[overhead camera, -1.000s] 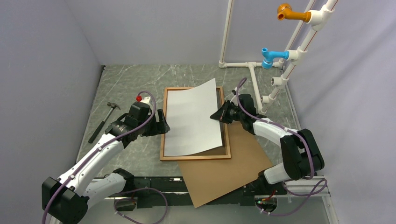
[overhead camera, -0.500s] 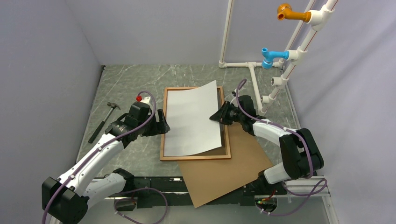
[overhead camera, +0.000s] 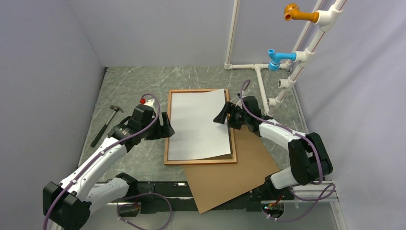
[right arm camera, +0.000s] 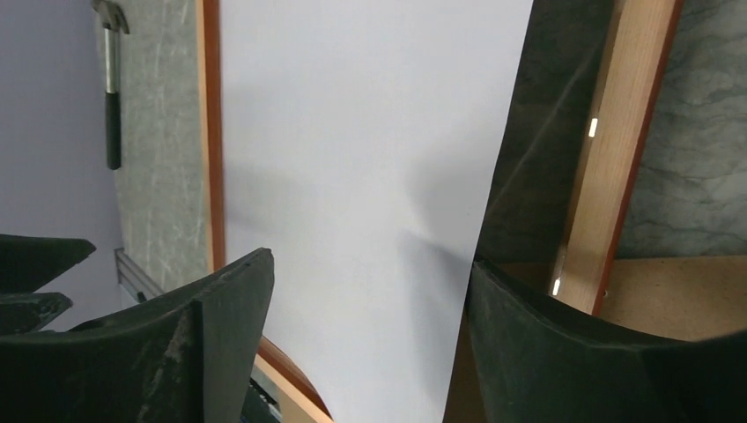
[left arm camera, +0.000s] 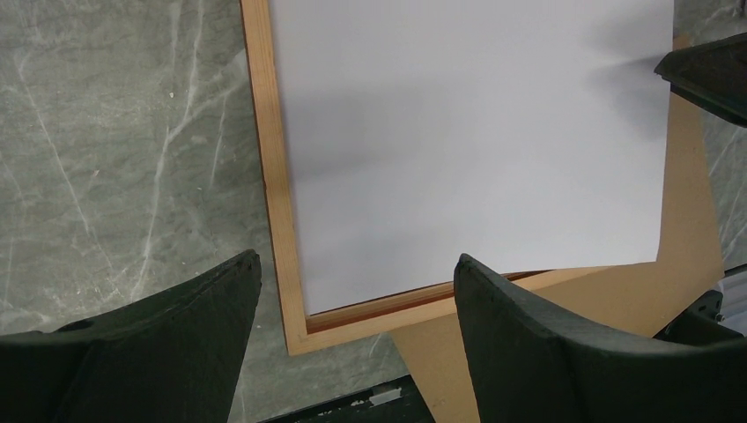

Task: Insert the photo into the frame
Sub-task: Place the photo in the photo frame.

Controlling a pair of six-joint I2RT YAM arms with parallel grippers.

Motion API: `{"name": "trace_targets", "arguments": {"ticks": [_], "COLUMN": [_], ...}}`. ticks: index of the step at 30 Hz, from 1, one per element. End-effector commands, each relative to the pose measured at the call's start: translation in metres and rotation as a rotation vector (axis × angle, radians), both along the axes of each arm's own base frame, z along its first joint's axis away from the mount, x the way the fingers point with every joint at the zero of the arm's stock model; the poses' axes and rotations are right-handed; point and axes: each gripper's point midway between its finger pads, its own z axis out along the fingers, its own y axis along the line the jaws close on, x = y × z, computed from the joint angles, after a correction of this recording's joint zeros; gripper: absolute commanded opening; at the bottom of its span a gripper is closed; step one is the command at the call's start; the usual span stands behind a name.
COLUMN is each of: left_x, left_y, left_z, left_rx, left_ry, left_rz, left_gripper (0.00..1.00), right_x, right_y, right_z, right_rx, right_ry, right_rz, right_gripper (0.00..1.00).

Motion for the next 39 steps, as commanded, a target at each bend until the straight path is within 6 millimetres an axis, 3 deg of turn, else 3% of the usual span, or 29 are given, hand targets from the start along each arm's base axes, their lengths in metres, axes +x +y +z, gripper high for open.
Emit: {"name": "trace_targets", "arguments": {"ticks": [1,13,19,26,28,31,34,36,39], "left_x": [0.004,0.005,0.007,0.006,0.002,-0.004,-0.009,-0.011,-0.011], "left_y": [-0.002,-0.003,-0.006,-0.019,-0.024,-0.029,-0.031,-0.03,-0.026], "left_z": [0.006,0.008,0.014,0.055,0.071,0.095,0.113,0.119,0.119], "left_rx": [-0.013,-0.019,-0.037,-0.175,-0.231,-0.297,-0.334,-0.338,-0.318], "left_ry": [-0.022,-0.025,-0.048,-0.229,-0.293,-0.372,-0.418,-0.427,-0.42], "left_rz": [-0.002,-0.003,-0.013,-0.069,-0.101,-0.133,-0.155,-0.153,-0.142], "left_gripper": [0.84,0.84,0.84,0.86,0.92,0.99,1.0,0.99,1.0], "right_x": [0.007,0.001,-0.015,-0.042,-0.048,-0.055,-0.061,-0.064,-0.067], "right_y": [-0.004,-0.033,-0.054,-0.077,-0.083,-0.083,-0.08,-0.074,-0.069], "right_z": [0.02,0.03,0.02,-0.013,-0.022,-0.031,-0.04,-0.047,-0.054], "right_rx": [-0.06,-0.196,-0.283,-0.389,-0.418,-0.428,-0.419,-0.404,-0.401], "right_ry": [-0.071,-0.09,-0.052,0.027,0.048,0.07,0.099,0.12,0.143], "right_rz": [-0.014,-0.092,-0.124,-0.127,-0.121,-0.1,-0.069,-0.04,-0.016], "right_gripper": [0.84,0.97,0.98,0.93,0.91,0.87,0.81,0.73,0.69]}}
